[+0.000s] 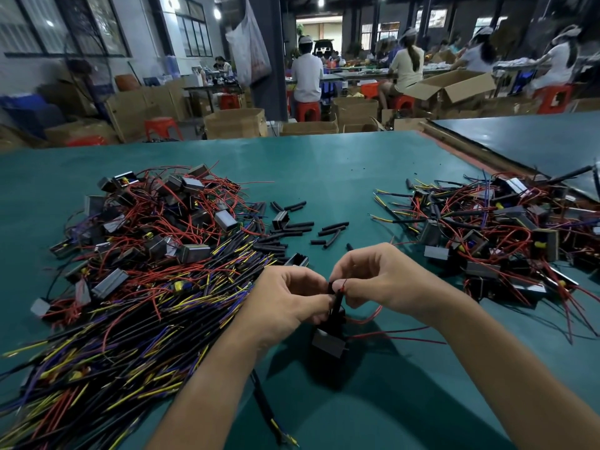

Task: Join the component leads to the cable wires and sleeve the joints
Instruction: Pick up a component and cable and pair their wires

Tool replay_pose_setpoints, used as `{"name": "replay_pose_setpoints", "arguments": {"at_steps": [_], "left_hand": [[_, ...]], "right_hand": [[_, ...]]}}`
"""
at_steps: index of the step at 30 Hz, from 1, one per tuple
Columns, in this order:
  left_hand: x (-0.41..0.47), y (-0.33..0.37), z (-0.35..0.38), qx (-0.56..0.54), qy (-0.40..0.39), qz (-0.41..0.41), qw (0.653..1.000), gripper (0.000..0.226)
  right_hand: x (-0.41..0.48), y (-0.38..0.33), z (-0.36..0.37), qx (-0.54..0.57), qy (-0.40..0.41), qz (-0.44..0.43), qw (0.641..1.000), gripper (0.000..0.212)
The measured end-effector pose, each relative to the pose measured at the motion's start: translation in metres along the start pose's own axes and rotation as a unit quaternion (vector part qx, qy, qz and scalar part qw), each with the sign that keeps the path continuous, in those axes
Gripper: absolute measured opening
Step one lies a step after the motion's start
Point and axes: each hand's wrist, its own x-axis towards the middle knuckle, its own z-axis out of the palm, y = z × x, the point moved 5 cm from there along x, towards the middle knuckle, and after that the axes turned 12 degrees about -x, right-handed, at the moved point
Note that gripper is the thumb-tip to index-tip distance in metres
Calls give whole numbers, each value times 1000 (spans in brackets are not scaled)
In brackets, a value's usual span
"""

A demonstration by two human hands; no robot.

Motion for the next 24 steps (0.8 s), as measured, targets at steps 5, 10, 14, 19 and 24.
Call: {"name": "replay_pose_setpoints", "arguments": {"at_steps": [5, 10, 14, 19, 24], "left_hand": [[-1, -3, 2, 34, -14, 2, 999, 8], [1, -5, 1, 46, -25, 9, 999, 6], [1, -7, 0, 65, -19, 14, 998, 7], [0, -6, 0, 99, -12, 21, 995, 11], [0, -3, 2, 108, -11, 29, 994, 10]], "right_hand": [[-2, -1, -4, 1, 29, -11, 1000, 11], [-1, -5, -4, -28, 44, -23, 998, 17], [-2, -8, -4, -49, 64, -38, 996, 19], [-3, -10, -4, -49, 66, -47, 996, 14], [-2, -8, -5, -25, 70, -41, 996, 12]]}}
